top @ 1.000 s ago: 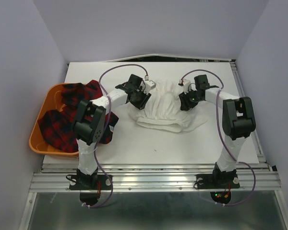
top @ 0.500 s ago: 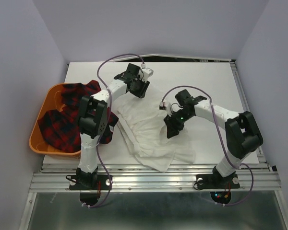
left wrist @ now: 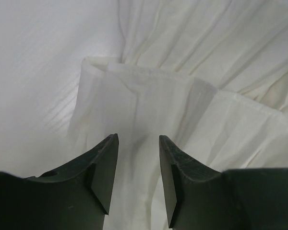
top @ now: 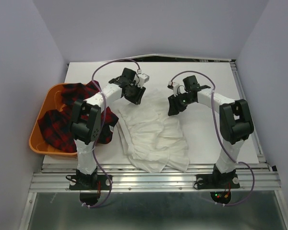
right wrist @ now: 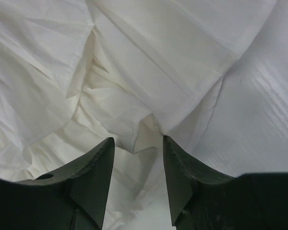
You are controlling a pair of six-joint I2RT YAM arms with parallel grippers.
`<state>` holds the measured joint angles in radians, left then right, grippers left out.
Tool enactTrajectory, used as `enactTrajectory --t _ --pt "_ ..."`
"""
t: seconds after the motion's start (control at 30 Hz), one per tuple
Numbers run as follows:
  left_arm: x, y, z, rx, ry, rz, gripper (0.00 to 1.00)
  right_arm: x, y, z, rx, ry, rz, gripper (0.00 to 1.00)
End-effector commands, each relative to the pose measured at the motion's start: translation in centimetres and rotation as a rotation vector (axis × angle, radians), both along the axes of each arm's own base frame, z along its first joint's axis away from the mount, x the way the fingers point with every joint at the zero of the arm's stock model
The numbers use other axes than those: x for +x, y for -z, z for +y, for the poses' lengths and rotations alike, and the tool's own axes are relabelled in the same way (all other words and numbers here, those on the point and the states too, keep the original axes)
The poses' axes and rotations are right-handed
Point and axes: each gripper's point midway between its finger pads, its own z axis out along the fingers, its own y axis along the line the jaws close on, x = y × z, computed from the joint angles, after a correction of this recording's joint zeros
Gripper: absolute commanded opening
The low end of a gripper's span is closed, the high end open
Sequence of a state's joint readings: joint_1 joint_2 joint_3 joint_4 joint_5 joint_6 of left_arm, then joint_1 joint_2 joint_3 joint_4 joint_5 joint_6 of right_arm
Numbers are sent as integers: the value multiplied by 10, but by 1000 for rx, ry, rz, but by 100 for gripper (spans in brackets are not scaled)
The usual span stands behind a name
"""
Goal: Fold and stack the skirts
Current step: Flatten the skirt out
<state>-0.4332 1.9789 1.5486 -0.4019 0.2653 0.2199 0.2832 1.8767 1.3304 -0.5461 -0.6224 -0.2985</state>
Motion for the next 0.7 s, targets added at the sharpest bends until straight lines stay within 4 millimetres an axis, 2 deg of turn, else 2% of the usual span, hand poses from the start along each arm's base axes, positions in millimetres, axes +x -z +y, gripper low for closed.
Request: enactTrajectory --t 0.0,0.1,0.2,0.33,0.47,0.57,0.67 --pt "-10 -30 10 -40 -12 -50 50 14 0 11 27 10 -70 50" --pt "-12 -32 16 -53 -30 -40 50 3 18 17 -13 -23 -76 50" --pt "-16 -34 19 -63 -22 -19 50 -3 37 10 -79 -25 -77 50" --pt "-36 -31 14 -84 65 10 50 1 69 -14 -226 23 -67 47" --pt "-60 -12 14 -18 132 50 48 6 93 -39 -364 96 -56 45" --pt "-69 -1 9 15 169 69 47 13 103 -61 -423 166 -37 45" --pt "-74 11 0 51 203 79 47 11 107 -76 -463 191 -28 44"
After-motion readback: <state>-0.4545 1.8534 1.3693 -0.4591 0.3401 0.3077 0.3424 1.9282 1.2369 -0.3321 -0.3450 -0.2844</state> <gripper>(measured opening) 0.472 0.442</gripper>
